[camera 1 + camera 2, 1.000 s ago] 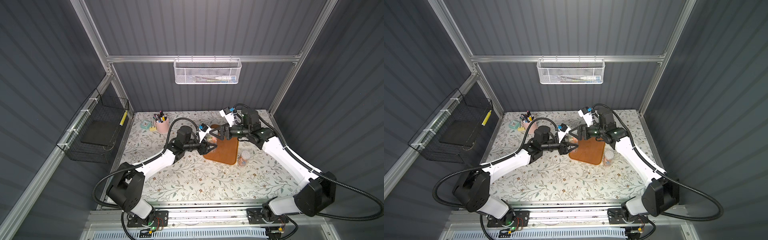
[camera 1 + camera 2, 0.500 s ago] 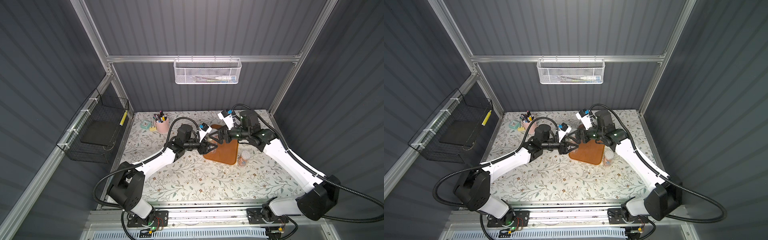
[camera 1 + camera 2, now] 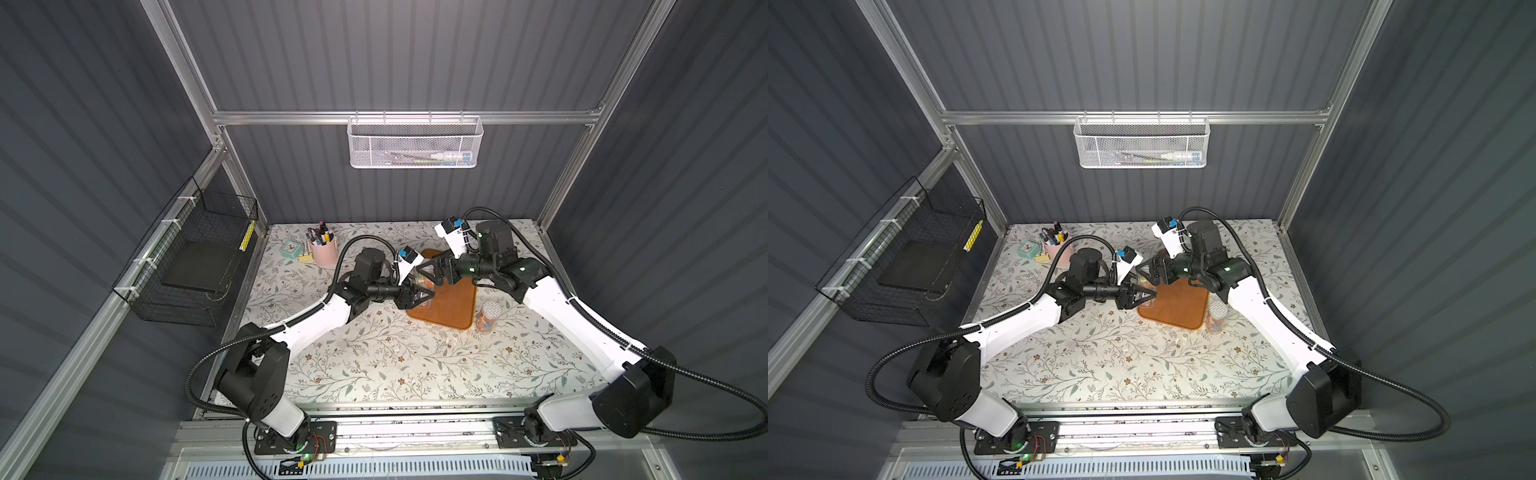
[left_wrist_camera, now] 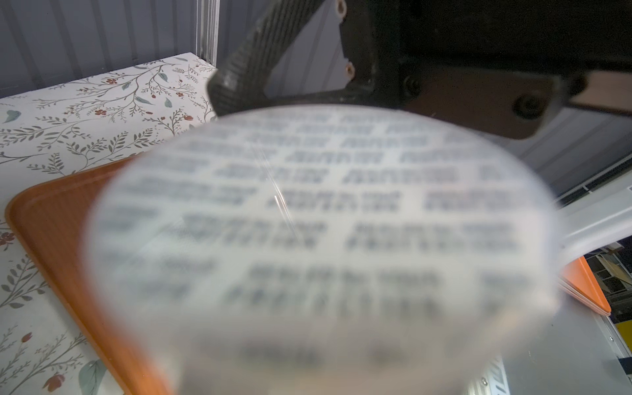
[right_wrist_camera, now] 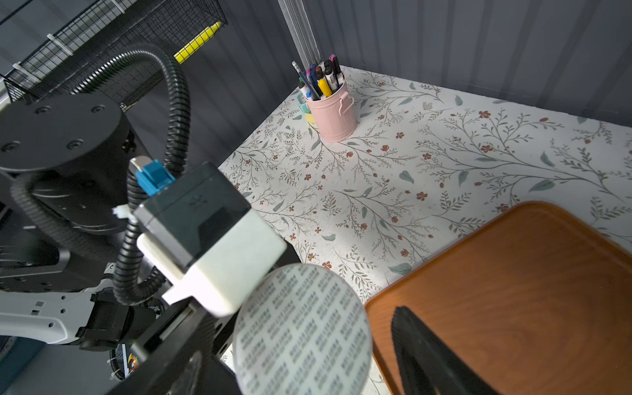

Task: Pour the candies out of the jar
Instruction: Unscrew the lid from the jar.

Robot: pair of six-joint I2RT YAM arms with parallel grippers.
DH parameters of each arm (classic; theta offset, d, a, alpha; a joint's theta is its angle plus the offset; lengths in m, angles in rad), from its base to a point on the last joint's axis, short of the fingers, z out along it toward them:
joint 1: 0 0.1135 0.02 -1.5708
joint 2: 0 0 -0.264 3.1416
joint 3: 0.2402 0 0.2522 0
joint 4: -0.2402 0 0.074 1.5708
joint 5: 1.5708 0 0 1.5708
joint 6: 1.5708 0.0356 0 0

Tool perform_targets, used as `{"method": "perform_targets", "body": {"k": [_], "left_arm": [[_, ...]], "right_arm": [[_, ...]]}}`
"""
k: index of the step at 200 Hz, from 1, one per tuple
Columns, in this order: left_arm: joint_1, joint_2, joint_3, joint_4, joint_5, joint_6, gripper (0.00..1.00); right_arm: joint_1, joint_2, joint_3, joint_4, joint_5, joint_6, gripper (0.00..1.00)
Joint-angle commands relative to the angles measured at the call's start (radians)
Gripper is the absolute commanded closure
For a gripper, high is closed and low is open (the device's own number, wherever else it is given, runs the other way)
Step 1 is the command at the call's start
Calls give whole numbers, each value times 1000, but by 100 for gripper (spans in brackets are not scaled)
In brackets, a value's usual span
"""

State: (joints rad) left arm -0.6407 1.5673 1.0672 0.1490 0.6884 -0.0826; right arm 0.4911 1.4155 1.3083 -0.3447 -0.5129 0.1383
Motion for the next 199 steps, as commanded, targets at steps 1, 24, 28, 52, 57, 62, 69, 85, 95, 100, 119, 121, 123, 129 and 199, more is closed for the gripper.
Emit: {"method": "perform_targets", "body": {"k": [1, 24, 28, 52, 57, 62, 69, 85, 95, 100, 119, 121, 123, 129, 199], "left_arm": [[-8, -16, 28, 15, 25, 13, 100], [-8, -12, 32, 15, 27, 13, 100], [-8, -13, 33, 17, 27, 13, 100], [-7, -21, 28, 17, 21, 15, 100], [-8, -23, 26, 17, 17, 15, 100], [-8, -25, 23, 17, 15, 16, 100], [-8, -30, 22, 15, 10, 18, 100], [-8, -38, 20, 6, 0, 28, 100], [-8, -42, 18, 4, -2, 30, 100], [-8, -43, 18, 4, -5, 31, 100], [-10, -39, 23, -4, -17, 41, 100], [-10, -39, 25, -7, -19, 42, 100], [-11, -37, 25, -8, -21, 44, 100], [-14, -36, 27, -12, -28, 49, 100], [-53, -46, 32, -49, -217, 117, 100]], "right_arm": [[2, 12, -6, 20, 33, 20, 18], [1, 27, -7, 31, 24, 38, 20], [1, 30, -6, 30, 21, 39, 21], [2, 34, -9, 30, 47, 44, 26], [2, 35, -9, 26, 48, 42, 27], [1, 36, -4, 18, 48, 37, 27], [2, 37, 0, 5, 53, 31, 27], [-2, 32, -6, -4, 72, 32, 27], [-6, 31, -4, -9, 83, 40, 27], [-9, 30, -3, -10, 83, 46, 27], [-24, 37, 0, 10, 76, 99, 29], [-24, 37, 1, 12, 74, 102, 29], [-26, 39, 3, 16, 69, 115, 29], [-27, 44, 6, 25, 65, 138, 30], [-26, 82, 26, 4, 74, 343, 41]]}}
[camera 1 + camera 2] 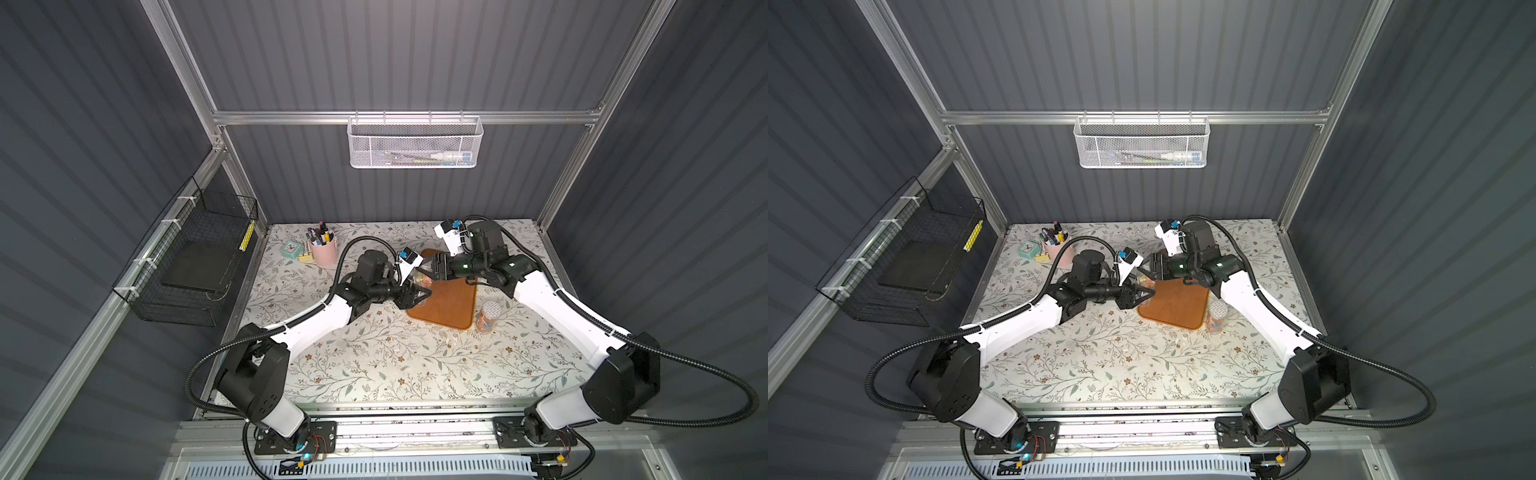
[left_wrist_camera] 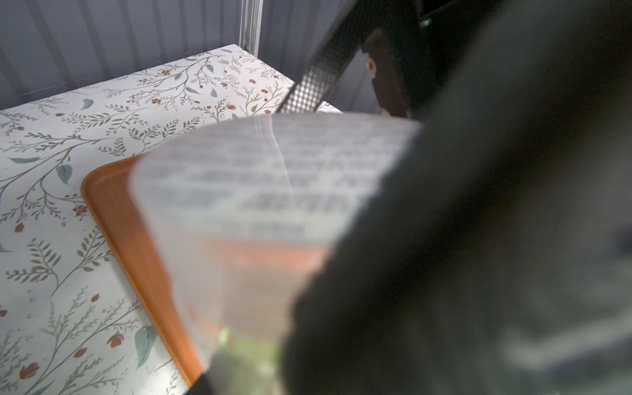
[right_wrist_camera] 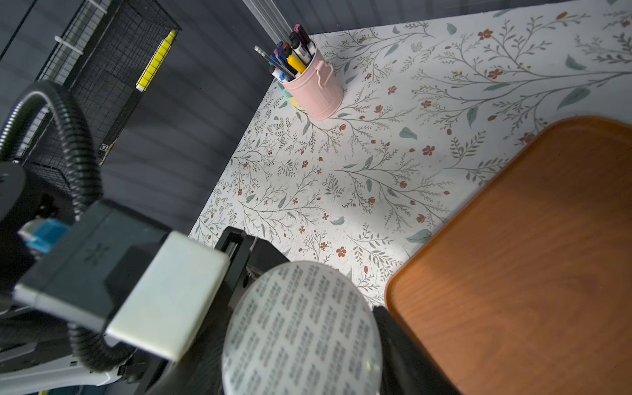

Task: Pour the candies out of the jar
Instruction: Unscrew the lid from the jar.

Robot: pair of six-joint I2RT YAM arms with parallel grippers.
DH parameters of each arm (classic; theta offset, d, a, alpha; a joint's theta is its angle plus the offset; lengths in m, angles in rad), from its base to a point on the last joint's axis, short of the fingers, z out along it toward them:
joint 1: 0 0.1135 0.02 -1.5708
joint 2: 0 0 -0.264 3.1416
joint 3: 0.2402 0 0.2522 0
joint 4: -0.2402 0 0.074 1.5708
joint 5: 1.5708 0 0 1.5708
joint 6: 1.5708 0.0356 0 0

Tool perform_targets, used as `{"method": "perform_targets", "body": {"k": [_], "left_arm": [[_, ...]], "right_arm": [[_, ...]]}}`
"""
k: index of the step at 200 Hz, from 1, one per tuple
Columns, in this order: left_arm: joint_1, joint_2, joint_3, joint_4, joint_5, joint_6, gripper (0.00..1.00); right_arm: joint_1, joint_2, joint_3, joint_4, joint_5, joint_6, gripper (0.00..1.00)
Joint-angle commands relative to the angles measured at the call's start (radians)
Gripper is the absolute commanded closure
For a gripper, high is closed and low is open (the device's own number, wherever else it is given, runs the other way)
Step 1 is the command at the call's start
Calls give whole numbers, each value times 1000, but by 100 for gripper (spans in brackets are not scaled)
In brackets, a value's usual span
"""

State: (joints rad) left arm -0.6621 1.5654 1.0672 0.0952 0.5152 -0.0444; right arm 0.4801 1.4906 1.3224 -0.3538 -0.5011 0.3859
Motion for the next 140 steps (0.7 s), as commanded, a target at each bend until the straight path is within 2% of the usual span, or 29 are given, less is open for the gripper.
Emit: {"method": "perform_targets", "body": {"k": [1, 26, 46, 73, 85, 96, 111, 140], "left_arm": [[-32, -44, 33, 4, -46, 80, 100], [-35, -43, 44, -12, -44, 96, 100], [-33, -43, 53, -7, 71, 96, 100], [-12, -11, 98, -35, 301, 84, 100], [11, -1, 93, 21, 410, 29, 100], [27, 1, 72, 108, 481, -44, 100], [32, -5, 56, 172, 502, -86, 100], [28, 2, 79, 95, 452, -50, 100]], "right_arm": [[-15, 7, 11, 13, 63, 96, 41], [-15, 8, 21, -5, 66, 70, 49], [-19, -3, 18, 7, -4, -19, 52], [-58, -44, -41, 109, -301, -180, 53], [-75, -62, -62, 152, -436, -208, 53], [-86, -72, -72, 188, -508, -211, 55], [-90, -72, -64, 185, -542, -219, 56], [-90, -70, -71, 194, -515, -194, 56]]}}
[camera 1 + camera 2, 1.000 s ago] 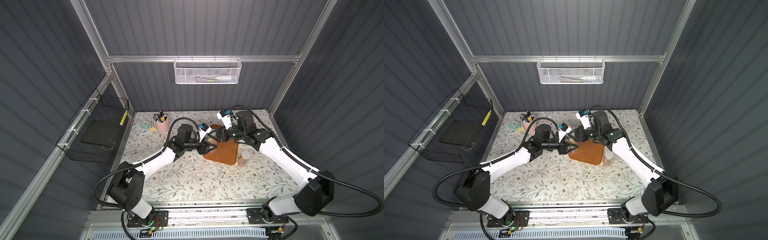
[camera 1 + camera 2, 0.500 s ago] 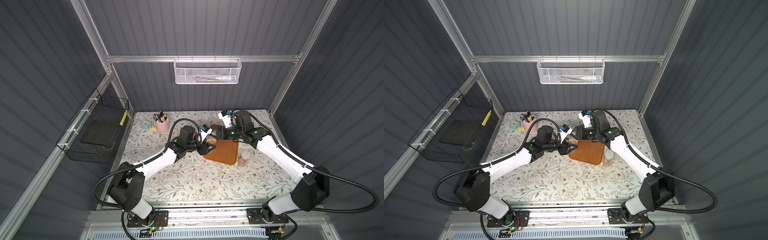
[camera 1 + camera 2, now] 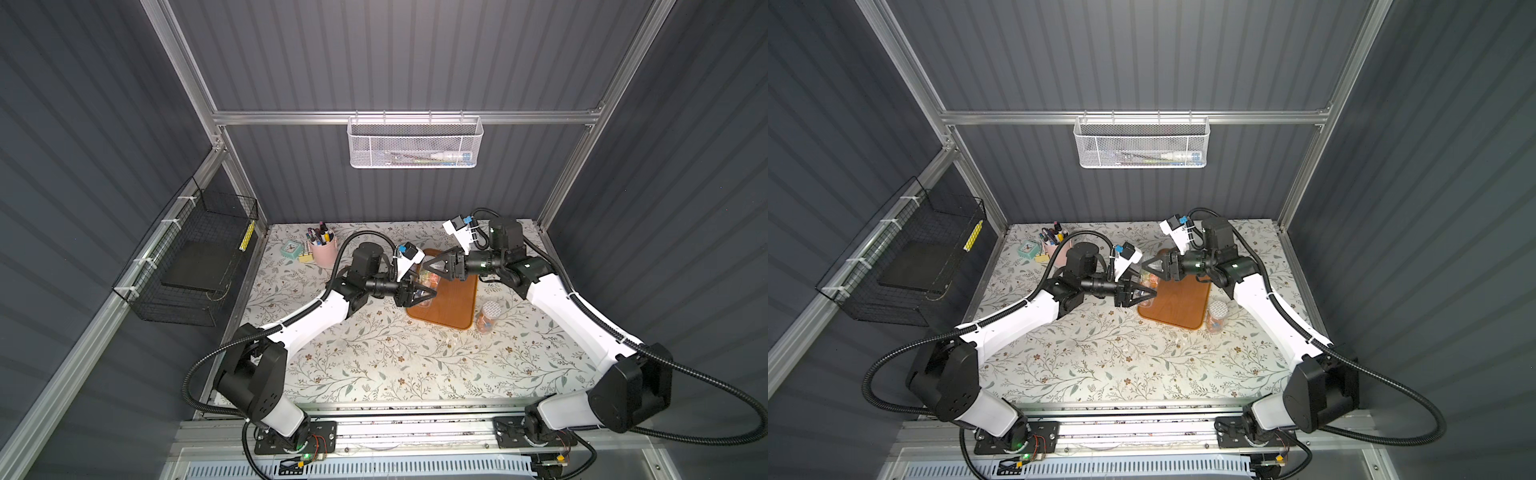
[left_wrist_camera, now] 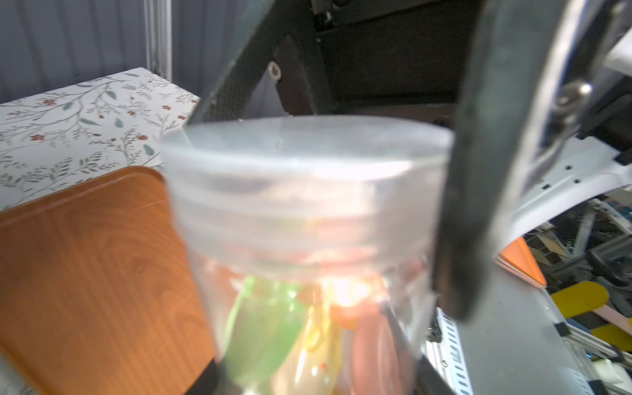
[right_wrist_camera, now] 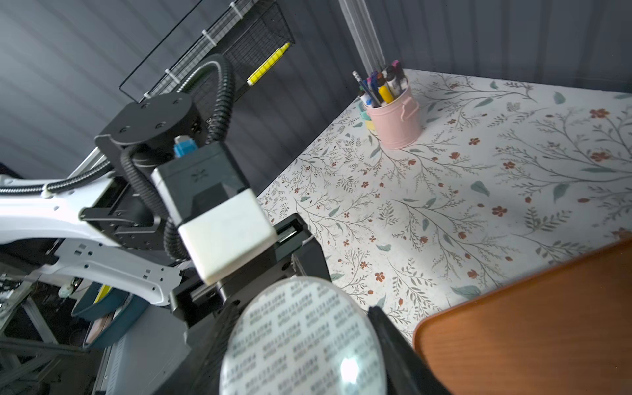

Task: Pour the candies out of the jar
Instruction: Unscrew the lid from the jar.

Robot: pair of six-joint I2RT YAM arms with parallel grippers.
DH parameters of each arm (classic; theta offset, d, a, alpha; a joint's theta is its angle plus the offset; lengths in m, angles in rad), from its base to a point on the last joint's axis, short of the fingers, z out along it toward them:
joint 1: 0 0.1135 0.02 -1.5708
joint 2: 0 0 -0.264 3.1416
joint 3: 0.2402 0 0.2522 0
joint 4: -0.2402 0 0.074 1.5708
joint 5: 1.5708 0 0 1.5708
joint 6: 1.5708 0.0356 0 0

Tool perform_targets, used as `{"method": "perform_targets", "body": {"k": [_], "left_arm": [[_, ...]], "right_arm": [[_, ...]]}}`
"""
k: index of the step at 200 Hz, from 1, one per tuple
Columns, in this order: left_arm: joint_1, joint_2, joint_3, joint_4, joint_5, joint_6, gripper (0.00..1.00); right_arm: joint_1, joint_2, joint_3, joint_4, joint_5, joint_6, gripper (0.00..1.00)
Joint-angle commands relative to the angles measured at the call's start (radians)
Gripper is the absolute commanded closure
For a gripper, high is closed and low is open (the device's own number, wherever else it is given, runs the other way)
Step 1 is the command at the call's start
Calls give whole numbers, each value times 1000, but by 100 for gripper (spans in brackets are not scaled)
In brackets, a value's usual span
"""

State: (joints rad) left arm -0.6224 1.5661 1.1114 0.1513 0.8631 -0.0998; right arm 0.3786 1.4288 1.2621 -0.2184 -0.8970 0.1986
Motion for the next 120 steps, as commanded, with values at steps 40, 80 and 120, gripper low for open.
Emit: {"method": "perform_targets", "body": {"k": [40, 80, 120], "left_arm": [[-40, 6, 78, -133, -84, 108, 100], [-65, -14, 56, -140, -243, 129, 100], [-99, -21, 59, -166, -354, 162, 100]], "right_arm": [[11, -19, -9, 31, 6, 29, 55], [24, -19, 4, -39, 156, 39, 47], [53, -5, 40, -102, 286, 45, 43]]}}
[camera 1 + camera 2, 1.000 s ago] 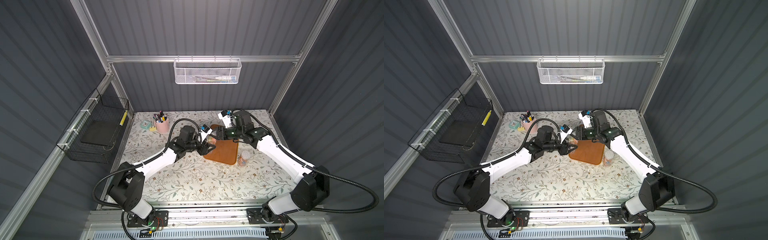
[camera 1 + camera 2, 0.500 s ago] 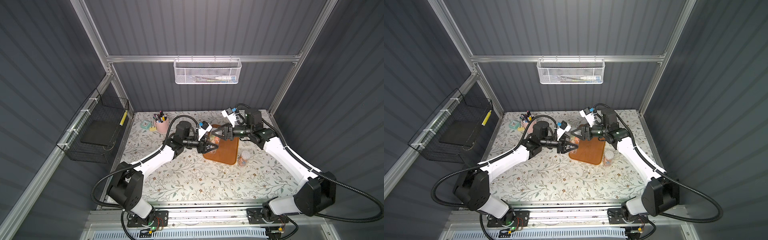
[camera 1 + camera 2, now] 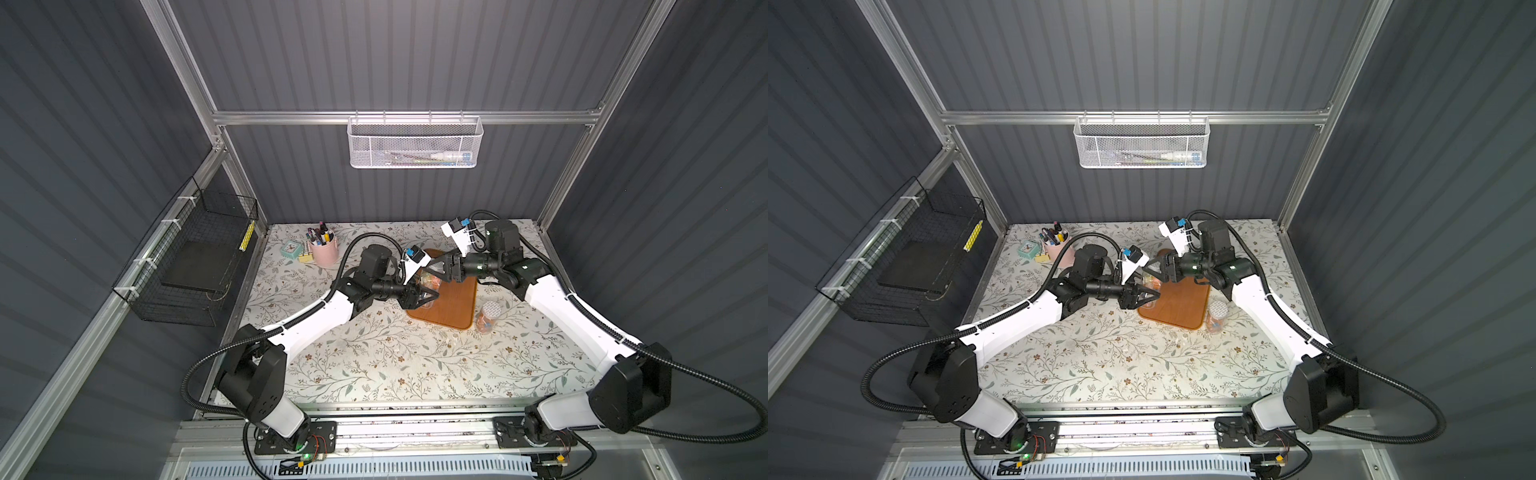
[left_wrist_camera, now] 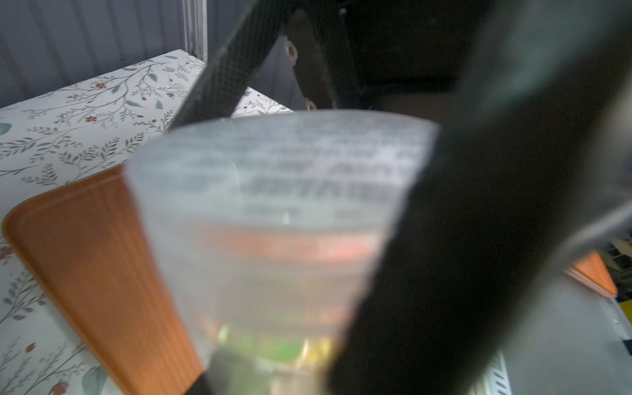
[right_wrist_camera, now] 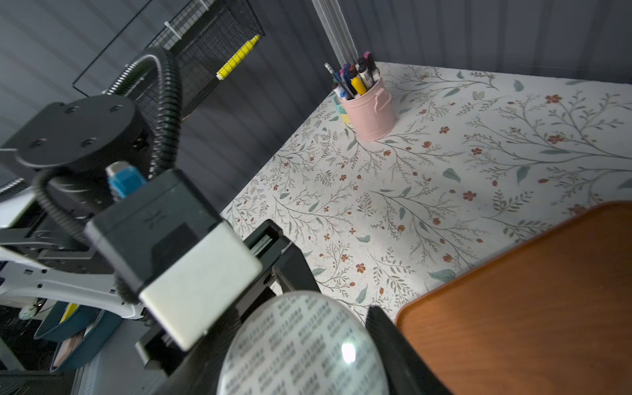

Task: Pour the candies out of the jar
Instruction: Unscrew the lid from the jar.

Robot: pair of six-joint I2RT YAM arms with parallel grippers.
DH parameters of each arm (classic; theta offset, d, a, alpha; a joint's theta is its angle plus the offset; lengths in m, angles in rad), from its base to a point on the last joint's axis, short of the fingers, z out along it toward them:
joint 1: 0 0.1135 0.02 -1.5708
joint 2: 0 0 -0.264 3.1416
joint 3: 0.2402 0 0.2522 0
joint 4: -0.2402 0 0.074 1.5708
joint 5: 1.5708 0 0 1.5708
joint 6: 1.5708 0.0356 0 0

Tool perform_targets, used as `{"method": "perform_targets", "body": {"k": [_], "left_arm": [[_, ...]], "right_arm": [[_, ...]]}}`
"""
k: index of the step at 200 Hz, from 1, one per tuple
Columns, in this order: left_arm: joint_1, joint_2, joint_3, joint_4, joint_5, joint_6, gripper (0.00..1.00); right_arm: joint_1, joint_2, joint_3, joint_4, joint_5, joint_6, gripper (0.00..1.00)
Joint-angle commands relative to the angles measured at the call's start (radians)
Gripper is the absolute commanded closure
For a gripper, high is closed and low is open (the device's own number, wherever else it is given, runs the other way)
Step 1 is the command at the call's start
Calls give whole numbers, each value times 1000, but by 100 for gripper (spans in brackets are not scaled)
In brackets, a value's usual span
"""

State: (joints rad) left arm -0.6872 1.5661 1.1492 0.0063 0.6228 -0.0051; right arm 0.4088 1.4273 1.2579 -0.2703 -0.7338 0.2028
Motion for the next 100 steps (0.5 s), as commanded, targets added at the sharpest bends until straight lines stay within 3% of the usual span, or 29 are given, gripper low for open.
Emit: {"method": "perform_targets", "body": {"k": [1, 26, 46, 76, 100], "left_arm": [[-36, -21, 21, -22, -117, 68, 100], [-50, -31, 16, -28, -191, 76, 100], [-50, -37, 8, -12, -158, 76, 100], [-33, -14, 30, 12, 200, 80, 100], [-24, 2, 60, 1, 341, 65, 100]], "right_arm": [[24, -4, 45, -51, 124, 43, 43], [28, 1, 51, -62, 180, 80, 51], [31, -4, 41, -54, 151, 66, 55], [5, -53, -13, 75, -188, -35, 54], [-26, -54, 24, 92, -385, -56, 58]]}}
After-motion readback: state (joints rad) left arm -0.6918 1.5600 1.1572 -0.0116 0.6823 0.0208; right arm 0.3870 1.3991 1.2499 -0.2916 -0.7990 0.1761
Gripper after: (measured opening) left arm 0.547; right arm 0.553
